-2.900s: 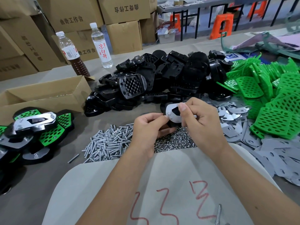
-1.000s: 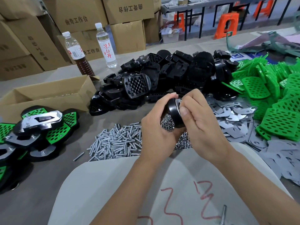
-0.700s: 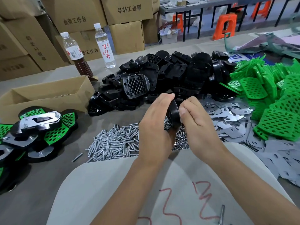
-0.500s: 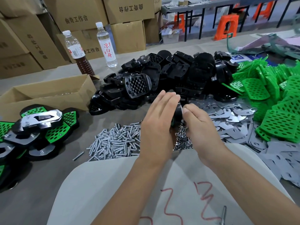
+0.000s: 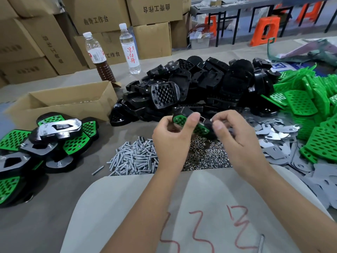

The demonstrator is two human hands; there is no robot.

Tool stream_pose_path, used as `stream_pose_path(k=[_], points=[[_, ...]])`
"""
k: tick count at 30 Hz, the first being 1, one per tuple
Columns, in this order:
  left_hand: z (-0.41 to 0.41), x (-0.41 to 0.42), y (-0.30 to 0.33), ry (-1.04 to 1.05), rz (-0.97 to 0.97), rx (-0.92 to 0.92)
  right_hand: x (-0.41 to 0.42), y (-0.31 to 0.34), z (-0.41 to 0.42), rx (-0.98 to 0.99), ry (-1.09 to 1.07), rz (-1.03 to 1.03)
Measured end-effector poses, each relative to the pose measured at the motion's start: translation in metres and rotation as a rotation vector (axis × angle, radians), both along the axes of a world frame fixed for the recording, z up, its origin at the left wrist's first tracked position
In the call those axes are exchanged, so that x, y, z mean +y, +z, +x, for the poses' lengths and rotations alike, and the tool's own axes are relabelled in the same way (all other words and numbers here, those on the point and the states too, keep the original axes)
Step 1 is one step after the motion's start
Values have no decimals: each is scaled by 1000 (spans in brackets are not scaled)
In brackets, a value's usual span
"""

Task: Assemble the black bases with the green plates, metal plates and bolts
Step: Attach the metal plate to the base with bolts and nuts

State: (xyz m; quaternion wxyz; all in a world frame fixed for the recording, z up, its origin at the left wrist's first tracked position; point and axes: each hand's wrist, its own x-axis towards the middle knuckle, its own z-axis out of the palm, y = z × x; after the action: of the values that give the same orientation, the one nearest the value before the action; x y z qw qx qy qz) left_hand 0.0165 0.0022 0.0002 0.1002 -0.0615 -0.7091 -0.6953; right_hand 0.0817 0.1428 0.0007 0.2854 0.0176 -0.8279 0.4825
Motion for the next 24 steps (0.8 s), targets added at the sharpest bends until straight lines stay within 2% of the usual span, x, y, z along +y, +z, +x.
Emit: stream_pose_path(k=[2, 4, 6, 9, 17, 24], points=[[-5, -1, -2, -17, 67, -136, -2, -3, -2, -75, 45, 36], [-7, 0, -3, -69, 109, -190, -2, -6, -4, -44, -8, 23], [-7, -1, -5, -135, 198, -191, 3, -8, -6, -34, -52, -101], [-8, -3, -7, -179, 196, -156, 11, -10, -7, -105, -15, -249], [-8, -4, -5, -240, 178, -120, 16, -13, -8, -186, 69, -314], [-9, 0, -7, -296, 248, -135, 13, -15, -9, -112, 69, -420]])
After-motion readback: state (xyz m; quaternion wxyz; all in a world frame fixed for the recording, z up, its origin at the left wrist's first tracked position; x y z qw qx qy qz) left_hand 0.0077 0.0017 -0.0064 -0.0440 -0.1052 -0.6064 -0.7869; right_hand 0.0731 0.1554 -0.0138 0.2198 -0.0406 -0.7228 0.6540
